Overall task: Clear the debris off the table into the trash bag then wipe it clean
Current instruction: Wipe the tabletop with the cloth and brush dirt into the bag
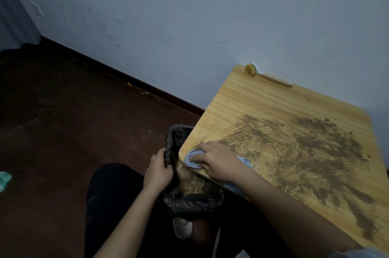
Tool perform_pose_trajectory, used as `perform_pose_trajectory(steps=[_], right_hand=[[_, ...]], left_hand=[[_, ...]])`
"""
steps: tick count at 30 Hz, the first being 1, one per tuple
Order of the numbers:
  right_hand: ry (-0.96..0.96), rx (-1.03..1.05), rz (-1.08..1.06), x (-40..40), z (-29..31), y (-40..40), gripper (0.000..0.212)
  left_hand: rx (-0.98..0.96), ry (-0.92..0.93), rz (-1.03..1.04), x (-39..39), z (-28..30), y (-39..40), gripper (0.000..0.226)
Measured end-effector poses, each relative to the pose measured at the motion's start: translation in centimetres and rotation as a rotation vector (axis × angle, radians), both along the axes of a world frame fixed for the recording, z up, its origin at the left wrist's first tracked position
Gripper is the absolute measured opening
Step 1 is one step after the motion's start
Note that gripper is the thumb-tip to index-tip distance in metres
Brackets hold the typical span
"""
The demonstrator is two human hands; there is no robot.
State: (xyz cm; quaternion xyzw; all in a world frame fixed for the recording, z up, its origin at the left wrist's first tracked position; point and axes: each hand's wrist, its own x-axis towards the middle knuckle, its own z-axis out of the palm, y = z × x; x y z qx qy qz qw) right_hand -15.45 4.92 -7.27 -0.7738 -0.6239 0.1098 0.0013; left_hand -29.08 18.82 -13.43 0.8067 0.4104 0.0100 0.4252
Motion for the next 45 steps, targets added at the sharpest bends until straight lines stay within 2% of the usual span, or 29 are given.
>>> perform_pose_trajectory(steps=[7,14,19,22,25,28,35,39,42,45], right_hand=[[0.012,0.069,-0.058,1.1,0.3,-0.5,0.032],[-0.010,0.106,-0.347,4.6,1.0,-1.2,0.031],[-0.072,0.068,-0.545,6.9,1.3,-1.4,0.031],[-0.082,-0.017,-0.628,7.2,1.2,-1.4,0.023],[-0.068,-0.048,-0.591,6.7,0.9,-1.3,0.020],[-0.042,-0.031,-0.464,5.8,0.7,-1.2,0.019],[0.043,-0.031,-0.199,4.3,-0.2,-1.1,0.030],[-0.006,0.075,-0.315,5.4,0.3,-0.7,0.030],[-0.066,0.046,-0.443,5.9,0.5,-0.4,0.030],[-0.046,0.003,-0.400,5.4,0.0,-0.4,0.029]], left_hand=[[0.012,-0.004,0.006,0.0,-0.1,-0.1,0.057],[0.022,-0.011,0.015,0.1,-0.1,-0.1,0.057],[0.020,-0.001,0.013,0.2,0.0,-0.1,0.057],[0.012,0.006,0.016,0.1,-0.1,-0.2,0.058],[-0.003,0.002,0.026,0.1,-0.1,-0.1,0.058],[0.005,-0.001,0.023,0.1,-0.2,0.0,0.057],[0.023,0.002,0.017,0.6,-0.4,-0.4,0.057],[0.031,0.001,0.021,0.5,-0.5,-0.4,0.057],[0.028,0.004,0.025,0.5,-0.4,-0.3,0.056],[0.028,0.003,0.027,0.5,-0.2,-0.1,0.057]])
